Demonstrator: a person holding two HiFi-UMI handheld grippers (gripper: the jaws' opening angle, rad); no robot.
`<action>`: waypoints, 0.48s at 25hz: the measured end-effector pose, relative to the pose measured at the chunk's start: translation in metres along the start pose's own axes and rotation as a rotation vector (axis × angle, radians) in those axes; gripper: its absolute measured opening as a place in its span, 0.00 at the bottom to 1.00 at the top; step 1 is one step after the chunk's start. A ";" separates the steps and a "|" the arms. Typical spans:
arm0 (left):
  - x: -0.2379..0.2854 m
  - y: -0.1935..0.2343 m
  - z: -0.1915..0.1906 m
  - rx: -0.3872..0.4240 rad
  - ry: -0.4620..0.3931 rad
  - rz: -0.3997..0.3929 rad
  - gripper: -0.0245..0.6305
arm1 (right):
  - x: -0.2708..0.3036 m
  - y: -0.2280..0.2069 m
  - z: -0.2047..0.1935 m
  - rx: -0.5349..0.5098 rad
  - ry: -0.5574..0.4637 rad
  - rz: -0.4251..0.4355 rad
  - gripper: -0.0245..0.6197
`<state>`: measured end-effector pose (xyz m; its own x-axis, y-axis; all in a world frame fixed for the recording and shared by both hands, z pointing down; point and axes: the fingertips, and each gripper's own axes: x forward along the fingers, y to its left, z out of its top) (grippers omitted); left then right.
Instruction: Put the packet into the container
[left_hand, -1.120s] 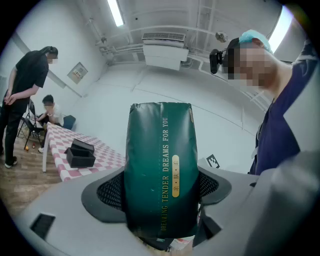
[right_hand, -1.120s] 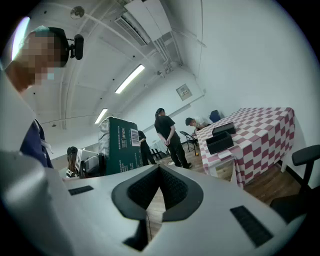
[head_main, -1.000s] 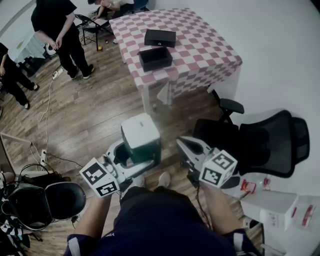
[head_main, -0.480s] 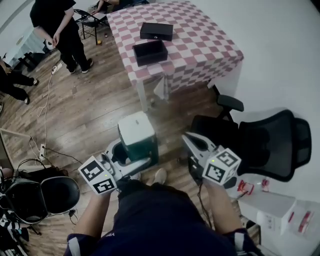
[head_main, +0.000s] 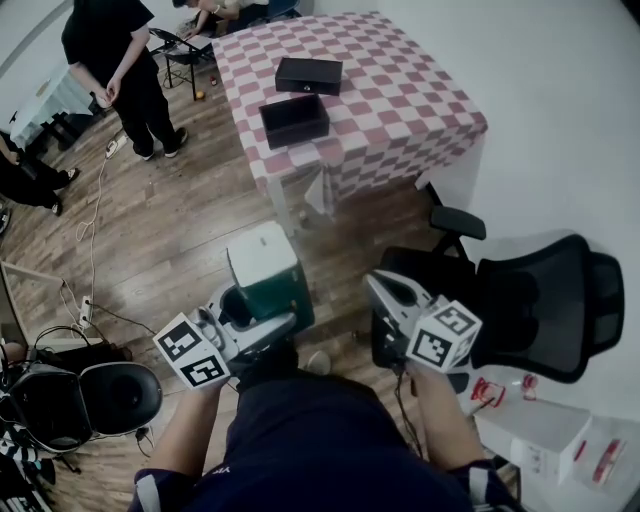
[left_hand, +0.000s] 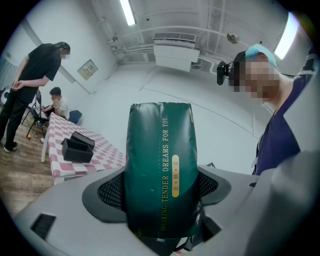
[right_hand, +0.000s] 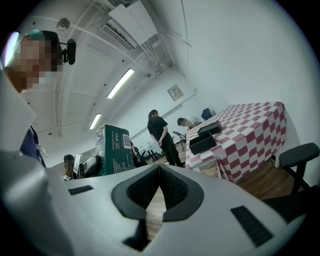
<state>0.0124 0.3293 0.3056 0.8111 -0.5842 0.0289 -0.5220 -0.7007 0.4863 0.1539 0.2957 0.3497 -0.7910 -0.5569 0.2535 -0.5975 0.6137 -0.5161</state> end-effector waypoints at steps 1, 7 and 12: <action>0.003 0.004 0.001 0.000 -0.002 0.000 0.68 | 0.004 -0.004 0.002 0.004 -0.001 0.005 0.06; 0.025 0.042 0.012 -0.018 -0.014 -0.001 0.68 | 0.032 -0.031 0.018 0.009 0.008 0.002 0.06; 0.043 0.097 0.032 -0.043 -0.012 -0.009 0.68 | 0.071 -0.060 0.037 0.046 -0.009 -0.002 0.06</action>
<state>-0.0118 0.2228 0.3267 0.8122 -0.5832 0.0139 -0.5028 -0.6879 0.5235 0.1383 0.1990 0.3681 -0.7881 -0.5636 0.2474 -0.5926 0.5863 -0.5522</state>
